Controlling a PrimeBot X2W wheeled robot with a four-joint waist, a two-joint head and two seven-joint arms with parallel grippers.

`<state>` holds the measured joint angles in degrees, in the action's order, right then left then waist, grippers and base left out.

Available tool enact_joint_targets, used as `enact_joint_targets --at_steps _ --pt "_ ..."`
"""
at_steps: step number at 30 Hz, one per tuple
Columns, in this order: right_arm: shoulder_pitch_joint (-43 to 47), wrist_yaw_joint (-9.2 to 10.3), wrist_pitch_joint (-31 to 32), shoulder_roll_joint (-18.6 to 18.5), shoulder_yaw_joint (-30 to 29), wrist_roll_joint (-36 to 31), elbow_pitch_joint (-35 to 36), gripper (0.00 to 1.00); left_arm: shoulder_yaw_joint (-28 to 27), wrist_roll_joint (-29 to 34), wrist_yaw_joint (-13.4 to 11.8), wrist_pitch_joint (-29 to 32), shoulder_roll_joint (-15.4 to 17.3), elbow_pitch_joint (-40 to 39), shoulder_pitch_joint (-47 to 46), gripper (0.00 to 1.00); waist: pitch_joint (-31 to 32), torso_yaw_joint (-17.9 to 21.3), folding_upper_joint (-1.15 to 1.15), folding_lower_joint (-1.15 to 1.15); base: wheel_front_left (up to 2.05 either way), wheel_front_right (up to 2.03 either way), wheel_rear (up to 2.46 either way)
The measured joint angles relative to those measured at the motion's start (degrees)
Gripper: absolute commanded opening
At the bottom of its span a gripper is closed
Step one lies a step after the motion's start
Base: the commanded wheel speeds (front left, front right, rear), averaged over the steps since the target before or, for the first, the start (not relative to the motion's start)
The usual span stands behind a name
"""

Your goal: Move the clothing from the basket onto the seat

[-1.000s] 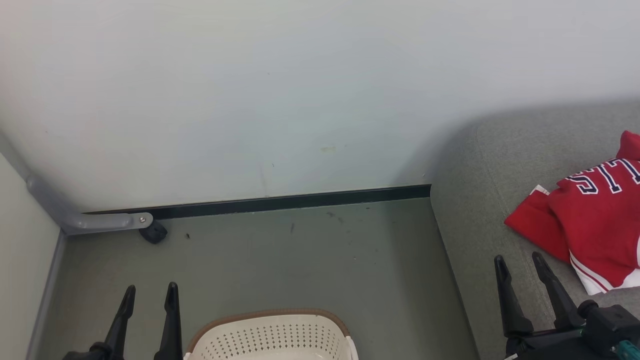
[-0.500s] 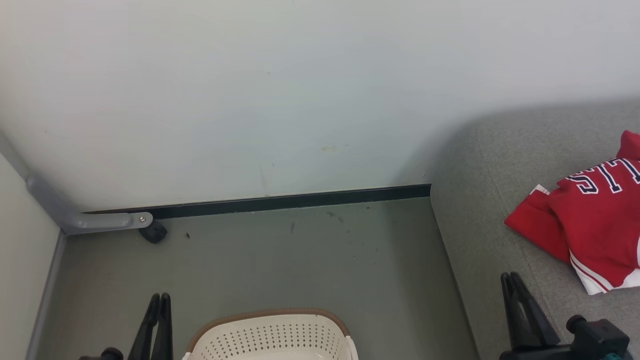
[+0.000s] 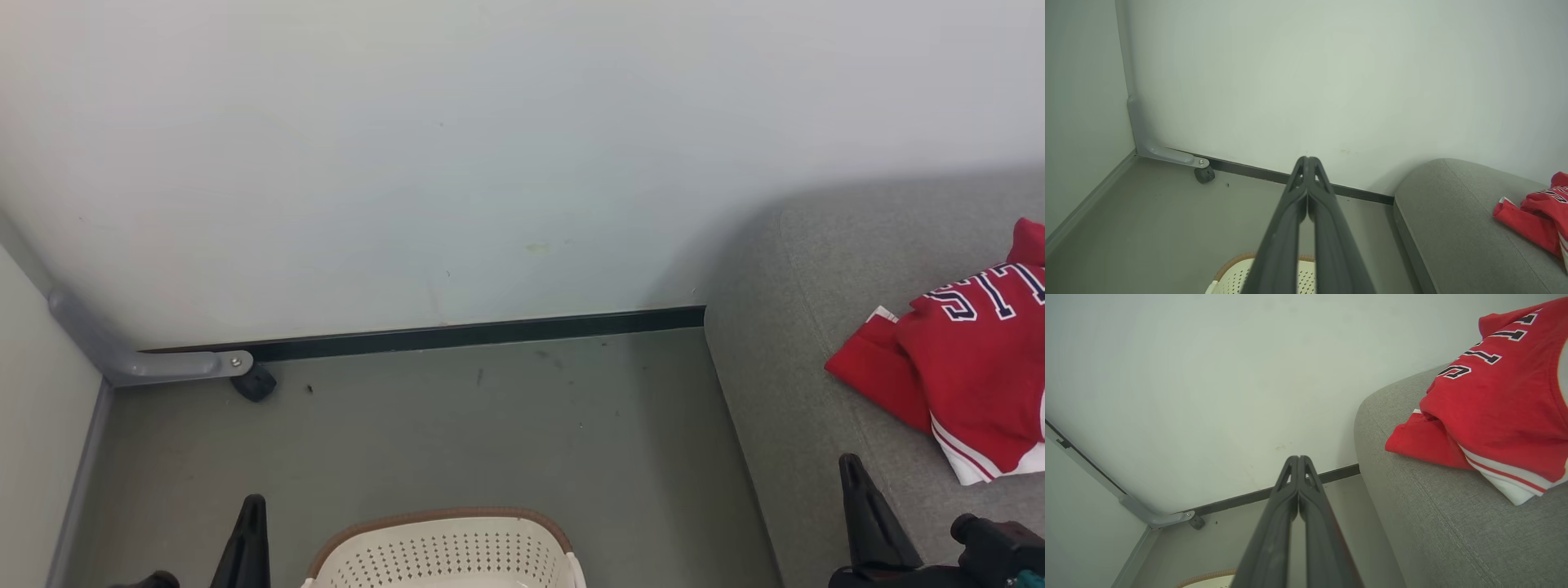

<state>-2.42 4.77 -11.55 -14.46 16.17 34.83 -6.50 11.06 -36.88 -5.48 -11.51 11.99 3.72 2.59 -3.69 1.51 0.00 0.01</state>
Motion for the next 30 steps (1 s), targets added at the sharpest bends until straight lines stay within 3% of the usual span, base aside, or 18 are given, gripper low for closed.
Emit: enact_joint_targets --at_steps 30 --pt "-0.61 -3.82 6.79 4.17 -8.5 20.19 -3.65 0.0 -5.79 -19.6 4.1 6.54 -3.28 4.66 -1.95 0.0 1.27 -0.54 0.0 0.0 0.0 0.0 0.0"
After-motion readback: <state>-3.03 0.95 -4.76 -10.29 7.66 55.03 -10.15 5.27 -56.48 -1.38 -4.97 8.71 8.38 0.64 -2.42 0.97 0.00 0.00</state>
